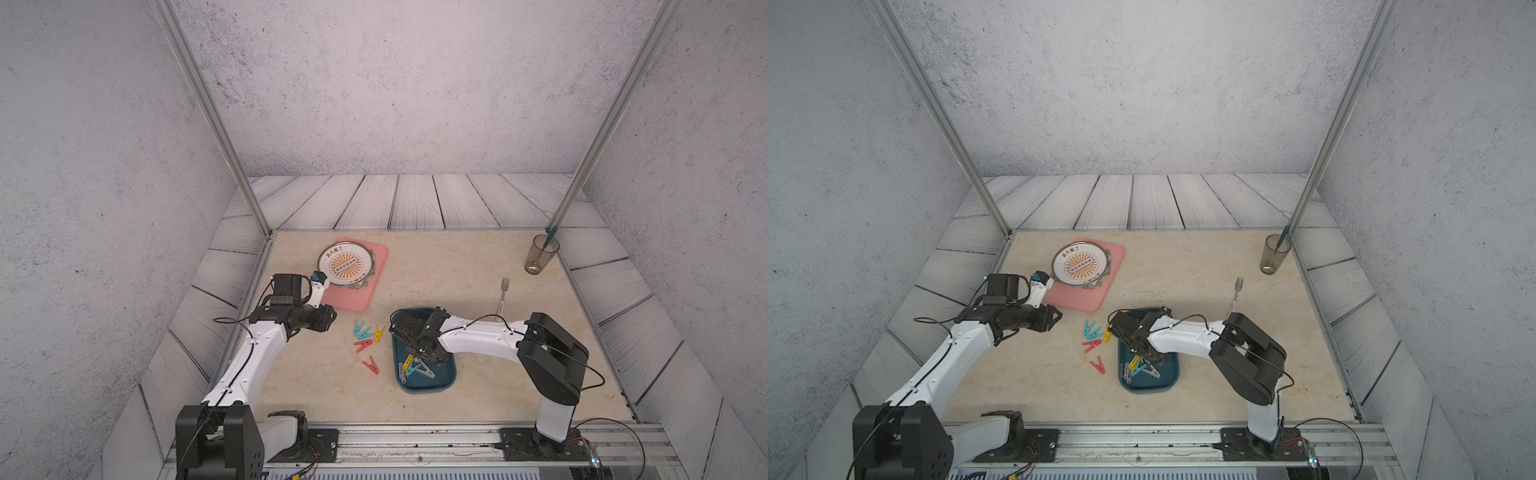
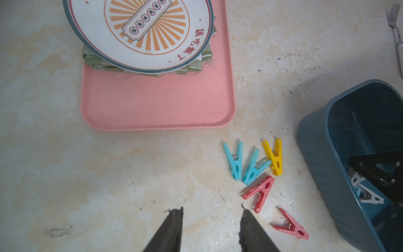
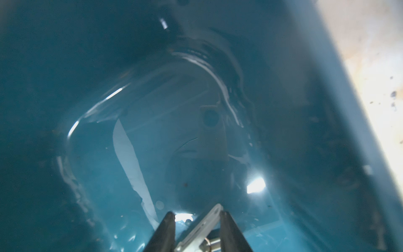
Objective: Take the clothespins out of the storage box
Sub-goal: Pick up the clothespin from the storage box.
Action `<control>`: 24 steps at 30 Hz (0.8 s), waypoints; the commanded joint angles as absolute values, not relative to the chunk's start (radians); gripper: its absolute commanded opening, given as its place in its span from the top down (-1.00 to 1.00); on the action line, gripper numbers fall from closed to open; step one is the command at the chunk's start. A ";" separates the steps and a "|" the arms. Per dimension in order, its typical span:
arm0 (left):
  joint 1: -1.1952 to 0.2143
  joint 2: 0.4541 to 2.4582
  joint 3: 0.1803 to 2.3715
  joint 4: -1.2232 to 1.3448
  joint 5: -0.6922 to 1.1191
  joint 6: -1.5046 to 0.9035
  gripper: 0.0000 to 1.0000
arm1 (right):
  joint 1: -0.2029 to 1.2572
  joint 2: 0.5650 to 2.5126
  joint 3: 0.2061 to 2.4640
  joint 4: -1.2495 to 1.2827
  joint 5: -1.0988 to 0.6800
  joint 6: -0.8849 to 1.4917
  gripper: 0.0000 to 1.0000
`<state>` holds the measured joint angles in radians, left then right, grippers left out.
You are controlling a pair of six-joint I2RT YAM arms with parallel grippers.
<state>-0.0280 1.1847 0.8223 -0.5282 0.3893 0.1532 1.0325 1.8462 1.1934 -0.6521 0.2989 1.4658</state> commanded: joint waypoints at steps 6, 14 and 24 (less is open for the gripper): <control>-0.020 1.186 0.834 -0.544 0.394 0.160 0.03 | 1.037 1.869 1.182 -0.646 0.300 1.470 0.29; -0.020 1.187 0.834 -0.544 0.391 0.160 0.03 | 1.037 1.886 1.183 -0.637 0.301 1.469 0.28; -0.020 1.186 0.836 -0.545 0.392 0.160 0.04 | 1.037 1.915 1.187 -0.628 0.296 1.466 0.38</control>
